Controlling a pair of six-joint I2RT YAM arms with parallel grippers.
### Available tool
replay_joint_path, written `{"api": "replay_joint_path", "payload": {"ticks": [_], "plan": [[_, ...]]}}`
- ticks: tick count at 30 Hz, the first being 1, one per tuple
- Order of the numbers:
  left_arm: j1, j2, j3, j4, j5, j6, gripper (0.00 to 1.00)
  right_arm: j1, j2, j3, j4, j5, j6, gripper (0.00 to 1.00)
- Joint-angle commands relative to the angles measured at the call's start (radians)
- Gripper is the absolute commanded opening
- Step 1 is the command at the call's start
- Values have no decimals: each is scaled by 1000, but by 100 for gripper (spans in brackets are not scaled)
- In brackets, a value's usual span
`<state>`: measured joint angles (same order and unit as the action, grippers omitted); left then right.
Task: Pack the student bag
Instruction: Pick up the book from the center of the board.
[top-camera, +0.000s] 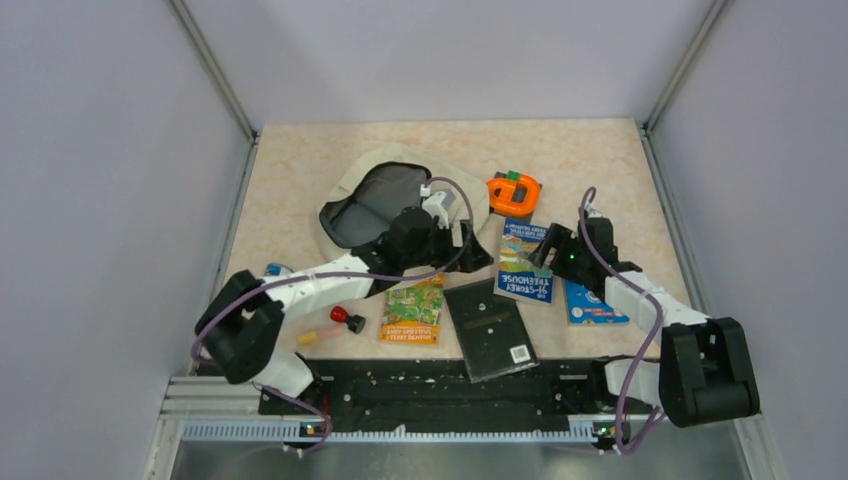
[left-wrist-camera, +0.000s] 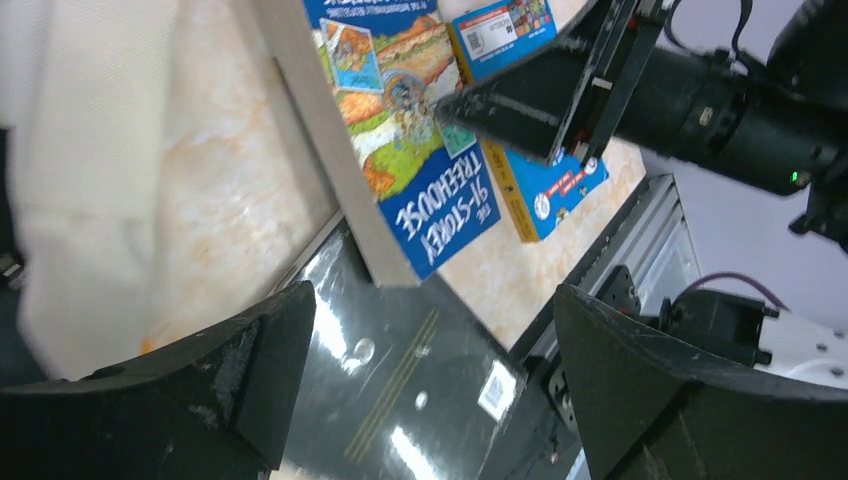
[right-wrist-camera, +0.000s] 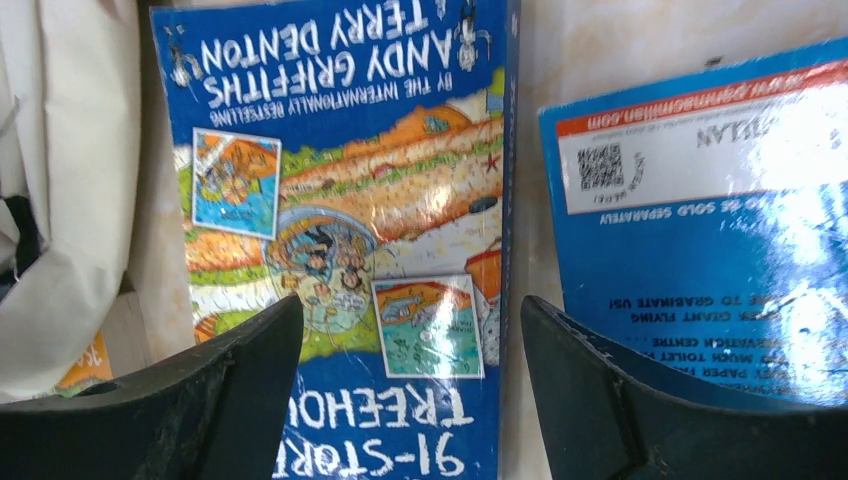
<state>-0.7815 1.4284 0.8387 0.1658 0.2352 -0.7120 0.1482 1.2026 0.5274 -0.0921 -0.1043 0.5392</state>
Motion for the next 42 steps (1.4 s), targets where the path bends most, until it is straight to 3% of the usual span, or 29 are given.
{"api": "replay_joint_path", "payload": {"ticks": [1,9,18,24,29,32,37,38,42], "plan": [[-41,150,131,91,-48,-61,93,-1,19,-40,118,-84,31,77],[-49,394,269,128,-48,-119,93,-1,56,-57,181,-154,42,70],[-50,525,328,101,-66,-158,92,-2,64,-55,188,-164,31,67],[-59,573,298,234,35,-275,82,0,71,-59,201,-178,34,65],[-64,572,263,328,55,-326,63,17,85,-58,212,-177,35,64],[-64,543,245,342,35,-325,46,32,93,-58,215,-174,41,63],[-64,453,200,358,7,-291,4,38,55,-64,218,-170,44,63],[-64,431,189,365,4,-276,0,38,35,-70,228,-180,46,66],[-64,300,113,438,-14,-180,0,31,-93,-69,239,-235,76,78]]}}
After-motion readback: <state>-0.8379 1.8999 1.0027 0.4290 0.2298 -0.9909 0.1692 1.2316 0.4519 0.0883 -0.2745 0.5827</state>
